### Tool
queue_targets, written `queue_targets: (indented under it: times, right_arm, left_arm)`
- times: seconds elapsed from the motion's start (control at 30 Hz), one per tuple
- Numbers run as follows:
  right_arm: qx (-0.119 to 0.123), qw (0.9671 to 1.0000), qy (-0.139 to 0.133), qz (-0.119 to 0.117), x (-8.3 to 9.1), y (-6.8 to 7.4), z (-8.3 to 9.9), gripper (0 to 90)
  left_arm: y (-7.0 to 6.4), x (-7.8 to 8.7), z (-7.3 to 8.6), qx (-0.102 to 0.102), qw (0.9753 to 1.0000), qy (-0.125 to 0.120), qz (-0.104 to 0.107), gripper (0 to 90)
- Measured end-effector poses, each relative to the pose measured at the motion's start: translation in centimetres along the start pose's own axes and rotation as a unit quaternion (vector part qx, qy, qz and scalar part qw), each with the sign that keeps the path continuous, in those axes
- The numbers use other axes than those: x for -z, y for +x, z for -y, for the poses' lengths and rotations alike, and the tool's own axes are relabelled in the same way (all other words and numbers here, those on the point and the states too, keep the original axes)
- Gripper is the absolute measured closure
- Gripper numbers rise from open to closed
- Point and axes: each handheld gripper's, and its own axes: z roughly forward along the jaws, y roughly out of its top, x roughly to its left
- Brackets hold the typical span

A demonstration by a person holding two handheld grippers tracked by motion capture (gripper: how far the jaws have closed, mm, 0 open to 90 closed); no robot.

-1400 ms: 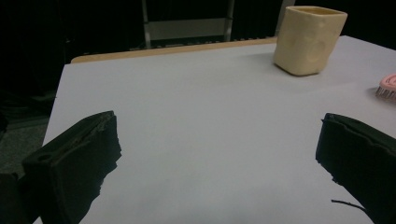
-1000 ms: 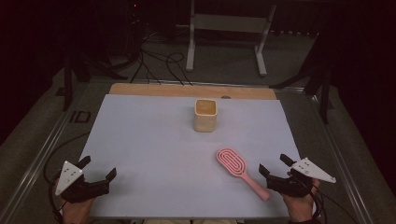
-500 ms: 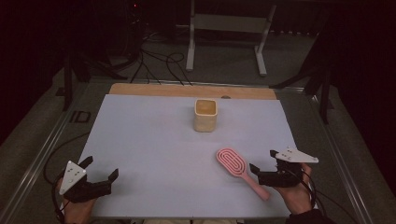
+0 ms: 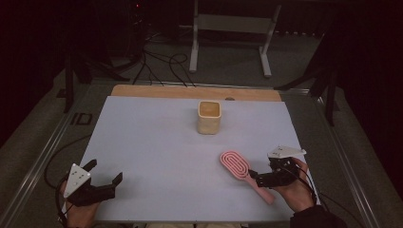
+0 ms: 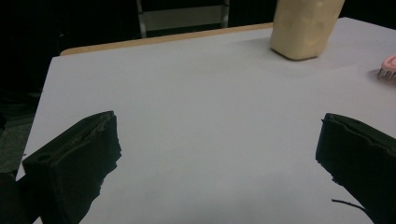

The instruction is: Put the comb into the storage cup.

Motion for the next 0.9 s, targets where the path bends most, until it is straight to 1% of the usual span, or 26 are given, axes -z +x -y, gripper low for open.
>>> queue_targets:
  times: [0.17,0.33,0.43,0.63,0.7,0.73,0.77,0.9]
  right_arm:
    - [0.013,0.9997,0.023,-0.003,-0.7,0.3,-0.2,8.5]
    - [0.027,0.9987,0.044,-0.001,-1.3,0.5,-0.4,9.4]
    - [0.031,0.998,0.055,-0.005,-1.7,0.6,-0.4,10.4]
    - [0.043,0.9953,0.085,-0.015,-2.5,0.8,-0.1,14.8]
    - [0.045,0.9948,0.09,-0.013,-2.7,0.8,-0.1,15.7]
    - [0.044,0.9943,0.096,-0.014,-2.8,0.9,-0.1,16.8]
    - [0.044,0.9933,0.105,-0.018,-3.1,0.9,0.1,19.9]
    - [0.053,0.9907,0.123,-0.025,-3.7,1.2,0.3,25.1]
  left_arm:
    - [-0.1,-0.1,0.0,-0.002,1.0,0.002,0.001,0.0]
    - [-0.1,-0.1,0.0,-0.002,1.0,0.003,0.001,0.0]
    - [-0.1,-0.1,0.0,-0.003,1.0,0.003,0.001,0.0]
    - [-0.1,-0.1,0.0,-0.003,1.0,0.004,0.002,0.0]
    - [-0.1,-0.1,0.0,-0.003,1.0,0.004,0.002,0.0]
    - [-0.1,-0.1,0.0,-0.003,1.0,0.004,0.001,0.0]
    - [-0.1,-0.2,0.0,-0.003,1.0,0.005,0.001,0.0]
    - [-0.1,-0.2,0.0,-0.003,1.0,0.005,0.001,0.0]
